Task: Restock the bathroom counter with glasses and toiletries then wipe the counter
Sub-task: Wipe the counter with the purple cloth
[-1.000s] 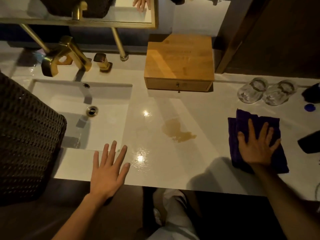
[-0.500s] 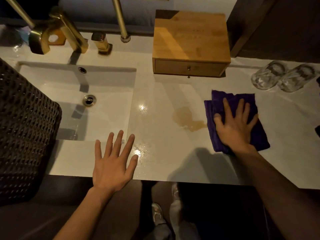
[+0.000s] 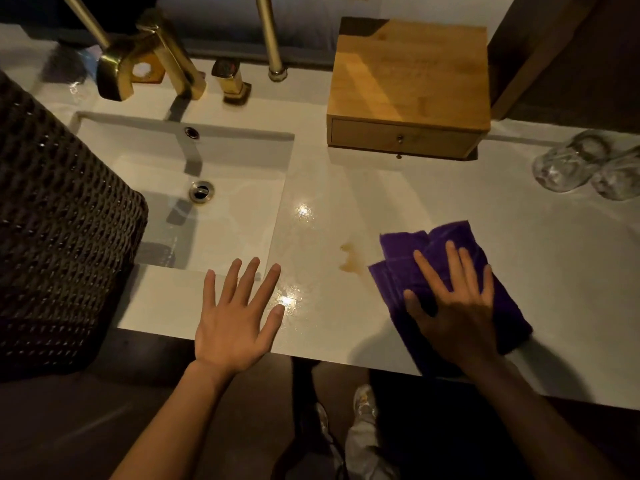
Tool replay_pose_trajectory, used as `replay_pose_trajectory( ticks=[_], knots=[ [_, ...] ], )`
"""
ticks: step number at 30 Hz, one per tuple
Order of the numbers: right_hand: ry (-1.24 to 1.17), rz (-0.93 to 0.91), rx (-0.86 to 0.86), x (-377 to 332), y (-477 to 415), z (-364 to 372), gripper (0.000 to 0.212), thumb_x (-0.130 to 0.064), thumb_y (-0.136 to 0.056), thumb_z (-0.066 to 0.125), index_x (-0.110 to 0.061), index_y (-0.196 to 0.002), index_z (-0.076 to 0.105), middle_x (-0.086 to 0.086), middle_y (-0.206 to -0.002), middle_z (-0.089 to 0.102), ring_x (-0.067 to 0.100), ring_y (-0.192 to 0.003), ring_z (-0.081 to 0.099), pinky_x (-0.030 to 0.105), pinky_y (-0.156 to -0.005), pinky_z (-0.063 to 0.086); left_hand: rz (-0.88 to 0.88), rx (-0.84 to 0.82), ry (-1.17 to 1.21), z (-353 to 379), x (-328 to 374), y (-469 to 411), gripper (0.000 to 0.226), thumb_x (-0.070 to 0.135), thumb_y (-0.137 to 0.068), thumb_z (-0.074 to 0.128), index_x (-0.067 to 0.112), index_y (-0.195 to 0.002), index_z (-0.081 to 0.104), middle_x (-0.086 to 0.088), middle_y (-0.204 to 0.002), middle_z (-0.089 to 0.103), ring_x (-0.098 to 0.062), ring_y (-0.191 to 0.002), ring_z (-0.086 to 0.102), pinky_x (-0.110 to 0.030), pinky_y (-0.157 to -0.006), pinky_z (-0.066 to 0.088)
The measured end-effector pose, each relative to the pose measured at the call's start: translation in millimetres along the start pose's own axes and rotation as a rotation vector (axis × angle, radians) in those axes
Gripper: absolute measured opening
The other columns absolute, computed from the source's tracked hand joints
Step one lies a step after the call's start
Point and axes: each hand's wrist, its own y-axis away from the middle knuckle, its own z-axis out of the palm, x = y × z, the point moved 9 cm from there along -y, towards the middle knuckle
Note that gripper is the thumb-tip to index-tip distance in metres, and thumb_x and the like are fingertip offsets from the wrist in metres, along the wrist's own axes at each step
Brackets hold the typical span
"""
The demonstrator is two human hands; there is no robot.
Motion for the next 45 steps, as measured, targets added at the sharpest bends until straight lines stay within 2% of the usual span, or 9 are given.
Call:
replay_pose_trajectory(
  ticks=[5,10,19,24,27,31,35,42,45],
  knots=[
    [0.015,0.251,-0.081,78.1,-2.2,-8.7,0.071,-0.071,-0.086,0.023,-0.046,-0.152,0.017,0.009,-0.165,0.008,0.025,-0.152,0.003,0.058,-0.120,0.002,0.004,0.001,0.010,-0.7,0.9,0.4,0.066,0.061,-0.100,0.019,0.037,-0.160,0.007,-0.003,-0.168,0.022,-0.027,-0.157,0.010,-0.063,-0.123,0.011],
    [-0.011,0.378,-0.104,66.9,-62.5,-10.0,0.071,-0.071,-0.089,0.015,-0.044,-0.153,0.001,0.012,-0.165,-0.001,0.030,-0.152,-0.007,0.064,-0.117,-0.005,0.006,0.007,-0.003,-1.7,1.4,0.4,0.066,0.060,-0.099,0.019,0.037,-0.160,0.008,-0.004,-0.167,0.023,-0.028,-0.157,0.012,-0.063,-0.122,0.011],
    [-0.013,-0.101,-0.095,-76.7,-89.5,0.0,0.068,-0.067,-0.093,0.020,-0.042,-0.154,0.007,0.014,-0.165,0.005,0.035,-0.152,-0.001,0.063,-0.117,-0.005,0.000,0.016,-0.018,0.2,-0.7,-0.1,0.066,0.061,-0.099,0.016,0.037,-0.160,0.008,-0.004,-0.167,0.024,-0.027,-0.157,0.013,-0.061,-0.123,0.010],
    [0.001,-0.278,-0.095,-73.1,-19.2,7.5,0.068,-0.064,-0.091,0.033,-0.045,-0.153,0.014,0.010,-0.166,0.007,0.028,-0.153,0.002,0.060,-0.119,0.003,-0.006,0.026,-0.009,0.6,-0.9,0.5,0.065,0.061,-0.099,0.014,0.038,-0.160,0.006,-0.004,-0.167,0.024,-0.027,-0.157,0.012,-0.060,-0.124,0.008],
    [-0.013,-0.169,-0.066,-16.0,3.3,0.5,0.069,-0.064,-0.087,0.039,-0.047,-0.152,0.021,0.009,-0.165,0.012,0.027,-0.152,0.008,0.058,-0.120,0.006,-0.009,0.027,-0.004,-0.2,-0.2,0.5,0.065,0.061,-0.100,0.013,0.039,-0.160,0.006,-0.004,-0.167,0.026,-0.027,-0.157,0.013,-0.060,-0.124,0.009],
    [0.030,0.158,-0.107,61.2,-22.0,-7.5,0.069,-0.069,-0.087,0.024,-0.050,-0.151,0.009,0.010,-0.166,0.005,0.026,-0.152,-0.001,0.059,-0.119,0.000,-0.009,0.037,-0.005,0.2,0.0,0.3,0.065,0.061,-0.099,0.014,0.038,-0.160,0.007,-0.005,-0.166,0.027,-0.028,-0.157,0.014,-0.060,-0.124,0.009],
    [0.020,0.270,-0.104,39.3,-77.4,-8.3,0.070,-0.072,-0.089,0.015,-0.046,-0.152,-0.002,0.012,-0.165,-0.002,0.033,-0.151,-0.008,0.065,-0.116,-0.003,-0.001,0.050,0.004,0.8,-0.1,0.3,0.065,0.061,-0.100,0.016,0.038,-0.160,0.009,-0.004,-0.166,0.028,-0.028,-0.157,0.014,-0.060,-0.124,0.009],
    [-0.014,-0.188,-0.067,-154.5,-66.9,7.2,0.067,-0.064,-0.092,0.025,-0.041,-0.154,0.014,0.015,-0.165,0.007,0.035,-0.152,-0.001,0.064,-0.116,-0.004,-0.005,0.089,0.059,0.7,-2.9,1.2,0.074,0.069,-0.097,0.018,0.035,-0.161,0.000,-0.003,-0.170,0.010,-0.024,-0.158,0.003,-0.057,-0.125,0.009],
    [-0.015,-0.414,-0.044,-171.3,-7.9,15.8,0.068,-0.063,-0.092,0.033,-0.041,-0.154,0.016,0.012,-0.164,0.013,0.031,-0.152,0.005,0.061,-0.118,0.001,-0.009,0.083,0.064,0.2,-2.8,2.3,0.084,0.075,-0.094,0.016,0.028,-0.161,-0.003,-0.003,-0.171,0.005,-0.023,-0.158,-0.001,-0.055,-0.126,0.007]
  ],
)
